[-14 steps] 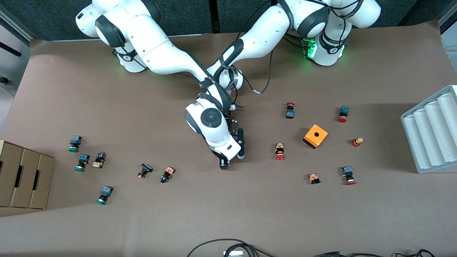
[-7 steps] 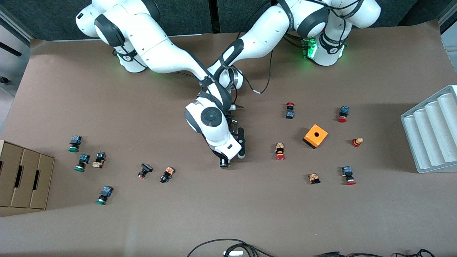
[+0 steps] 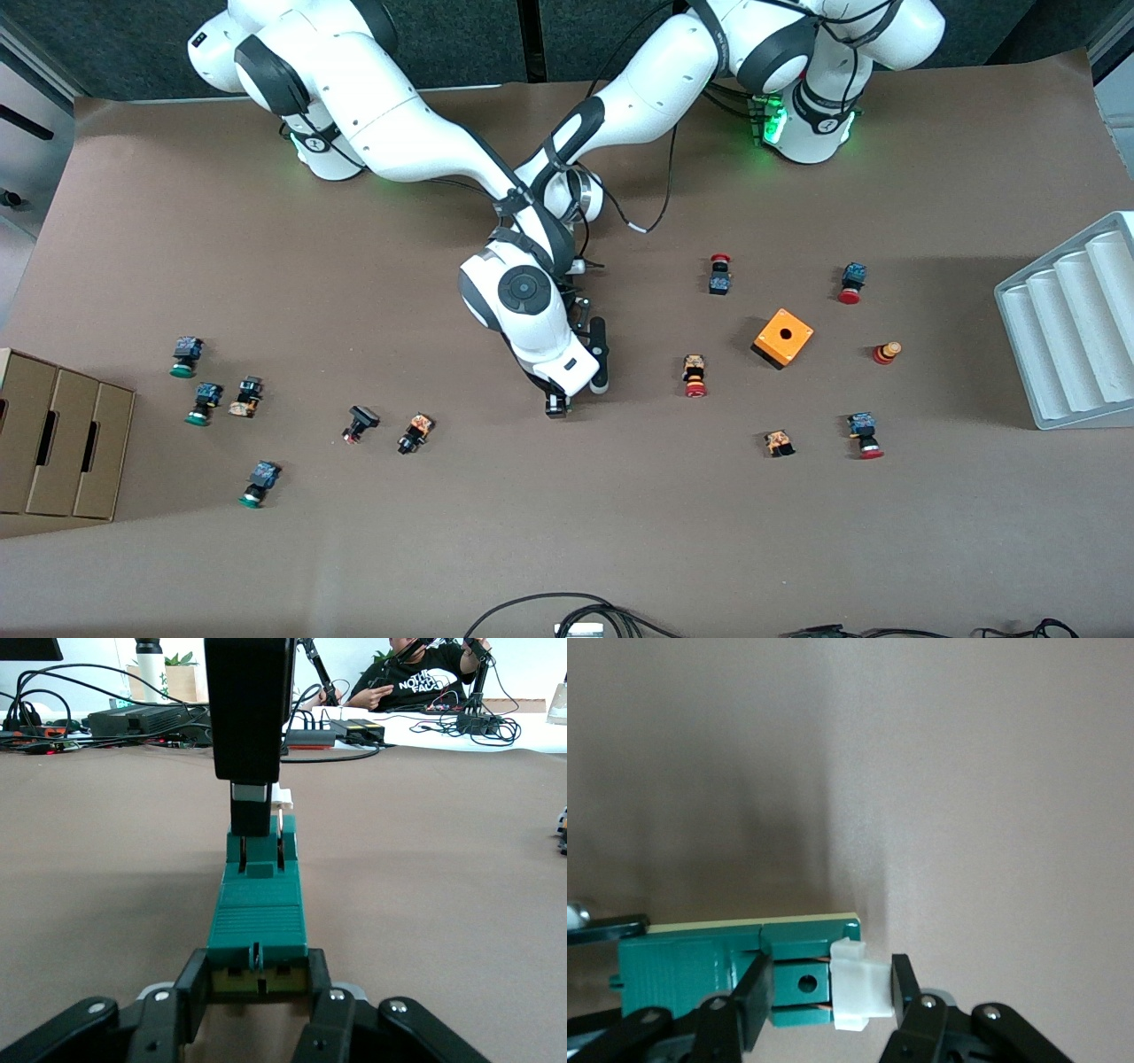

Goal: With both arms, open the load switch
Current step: 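Push the white lever along the switch toward the left gripper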

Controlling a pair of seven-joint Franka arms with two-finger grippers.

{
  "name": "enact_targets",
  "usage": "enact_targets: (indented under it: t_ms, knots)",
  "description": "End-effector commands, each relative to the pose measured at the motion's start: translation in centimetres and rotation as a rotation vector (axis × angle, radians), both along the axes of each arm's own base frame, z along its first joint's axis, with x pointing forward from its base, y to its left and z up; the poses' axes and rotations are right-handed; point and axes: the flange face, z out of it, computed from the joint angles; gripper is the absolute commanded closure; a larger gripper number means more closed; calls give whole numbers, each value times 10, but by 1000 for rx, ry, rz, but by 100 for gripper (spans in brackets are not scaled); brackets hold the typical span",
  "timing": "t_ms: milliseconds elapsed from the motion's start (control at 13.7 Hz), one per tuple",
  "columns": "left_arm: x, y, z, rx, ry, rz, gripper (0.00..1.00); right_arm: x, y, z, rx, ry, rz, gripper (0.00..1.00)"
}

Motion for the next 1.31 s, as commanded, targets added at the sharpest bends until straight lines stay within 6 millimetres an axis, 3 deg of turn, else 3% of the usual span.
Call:
enact_targets:
  t_ms: [0, 146, 291, 1237]
  knots:
    - [14, 0, 4, -22, -16, 17, 62, -4, 0, -6, -11, 31, -13, 40]
    - [14, -1, 4, -23, -18, 16, 62, -4, 0, -6, -14, 35, -13, 41]
    - [14, 0, 4, -22, -17, 15, 62, -4, 0, -2, -10, 31, -13, 50]
    - [14, -1, 4, -22, -17, 13, 62, -5, -3, 2, -14, 37, -15, 59]
